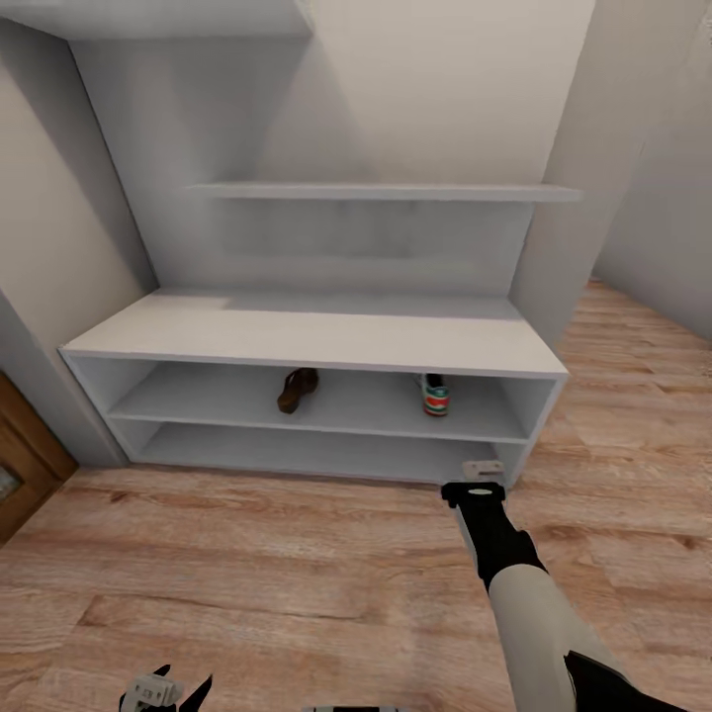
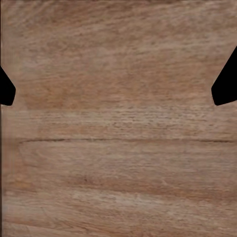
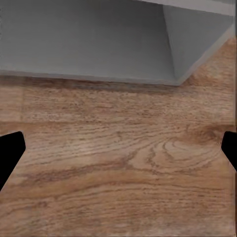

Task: Pick up the two gym shoes and the two sandals from the corridor floor and place them onto the hallstand (shoe rack) in the corridor, making sure they are on the rack and not on the floor. Arrange them so the two gym shoes are next to each other and the two sandals are next to each other.

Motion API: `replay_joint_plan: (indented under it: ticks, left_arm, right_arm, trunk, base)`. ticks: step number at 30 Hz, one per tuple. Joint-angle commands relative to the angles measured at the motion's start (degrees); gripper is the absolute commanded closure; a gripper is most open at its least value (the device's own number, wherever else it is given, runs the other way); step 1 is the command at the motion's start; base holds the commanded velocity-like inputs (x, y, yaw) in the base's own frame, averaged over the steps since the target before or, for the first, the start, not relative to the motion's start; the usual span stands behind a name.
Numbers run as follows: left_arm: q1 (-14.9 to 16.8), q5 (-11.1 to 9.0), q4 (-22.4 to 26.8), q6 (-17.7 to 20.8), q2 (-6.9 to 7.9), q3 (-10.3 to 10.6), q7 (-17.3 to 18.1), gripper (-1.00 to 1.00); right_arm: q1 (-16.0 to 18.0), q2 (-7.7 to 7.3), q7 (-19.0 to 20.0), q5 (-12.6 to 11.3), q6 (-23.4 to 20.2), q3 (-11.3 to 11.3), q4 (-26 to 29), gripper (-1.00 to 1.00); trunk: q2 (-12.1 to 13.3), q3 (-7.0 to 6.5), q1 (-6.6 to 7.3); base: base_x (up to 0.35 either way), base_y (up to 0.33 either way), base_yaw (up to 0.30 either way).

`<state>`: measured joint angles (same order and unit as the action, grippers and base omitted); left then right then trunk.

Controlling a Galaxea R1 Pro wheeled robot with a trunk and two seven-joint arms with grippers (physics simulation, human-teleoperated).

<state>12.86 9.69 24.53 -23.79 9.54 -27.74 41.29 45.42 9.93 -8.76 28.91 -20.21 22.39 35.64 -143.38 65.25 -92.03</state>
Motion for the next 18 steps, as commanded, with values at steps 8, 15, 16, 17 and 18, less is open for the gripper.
replay_joint_plan:
  ticks: [8, 15, 16, 17, 18]
  left_arm:
    - [0.06, 0.53, 0.04, -0.27, 0.04, -0.90, 0.25, -1.00]
    - [0.06, 0.51, 0.07, -0.29, 0.13, -1.06, 0.24, -1.00]
    - [0.06, 0.51, 0.07, -0.27, 0.13, -1.06, 0.21, -1.00]
    - [0.06, 0.51, 0.07, -0.26, 0.13, -1.07, 0.19, -1.00]
    - [0.06, 0.51, 0.08, -0.25, 0.13, -1.07, 0.17, -1.00]
  right_arm:
    - [-1.05, 0.07, 0.17, 0.55, 4.11, 0.26, -6.18, -1.00]
    - [-3.58, -1.87, 0.33, 0.75, 17.78, 0.22, -17.59, -1.00]
    - [-3.77, -2.64, 0.35, 0.78, 19.74, 0.21, -19.48, -1.00]
    - [-3.96, -3.43, 0.36, 0.82, 21.73, 0.21, -21.42, -1.00]
    - [-4.29, -5.04, 0.38, 0.87, 25.63, 0.14, -25.31, -1.00]
  trunk:
    - [-0.02, 0.05, 0.05]
    - [-0.02, 0.05, 0.05]
    - [-0.02, 0.05, 0.05]
    - [-0.02, 0.05, 0.05]
    - [-0.02, 0.05, 0.05]
  base:
    - [-0.230, 0.000, 0.000]
    - [-0.036, 0.000, 0.000]
    - [-0.012, 0.000, 0.000]
    - [-0.010, 0.000, 0.000]
    - [-0.006, 0.000, 0.000]
